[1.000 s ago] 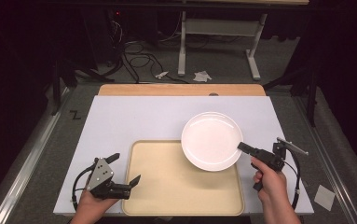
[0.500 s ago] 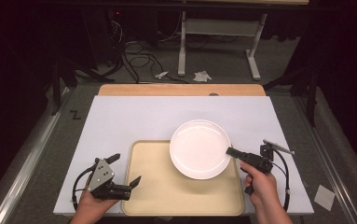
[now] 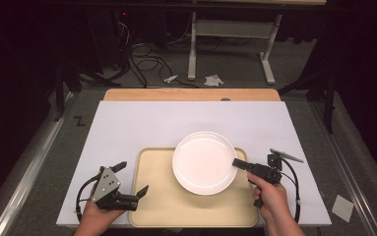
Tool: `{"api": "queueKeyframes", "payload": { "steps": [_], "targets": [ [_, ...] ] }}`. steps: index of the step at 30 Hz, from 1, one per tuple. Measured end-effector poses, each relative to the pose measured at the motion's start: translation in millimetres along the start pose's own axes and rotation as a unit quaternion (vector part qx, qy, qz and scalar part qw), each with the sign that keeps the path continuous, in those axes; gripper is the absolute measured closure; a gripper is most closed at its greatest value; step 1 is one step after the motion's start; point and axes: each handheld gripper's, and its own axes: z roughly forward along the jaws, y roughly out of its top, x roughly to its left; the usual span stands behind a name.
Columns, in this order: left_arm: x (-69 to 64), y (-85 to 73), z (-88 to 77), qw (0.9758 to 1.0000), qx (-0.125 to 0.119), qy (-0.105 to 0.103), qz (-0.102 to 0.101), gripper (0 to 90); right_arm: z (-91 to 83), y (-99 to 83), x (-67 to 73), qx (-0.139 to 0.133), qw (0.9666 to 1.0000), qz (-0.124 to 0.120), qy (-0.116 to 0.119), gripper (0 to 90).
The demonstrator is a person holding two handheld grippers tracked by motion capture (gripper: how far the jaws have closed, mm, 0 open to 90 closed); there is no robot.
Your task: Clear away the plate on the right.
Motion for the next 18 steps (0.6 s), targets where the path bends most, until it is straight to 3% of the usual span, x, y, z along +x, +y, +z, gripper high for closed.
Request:
{"api": "queueKeyframes", "payload": {
  "steps": [18],
  "targets": [
    [-0.2, 0.1, -0.4, 1.0, 0.0, 0.001, 0.001, 0.3, 11.1, -8.9, 8.9, 0.024, 0.9995, -0.022, -0.007, 88.7]
  ]
}}
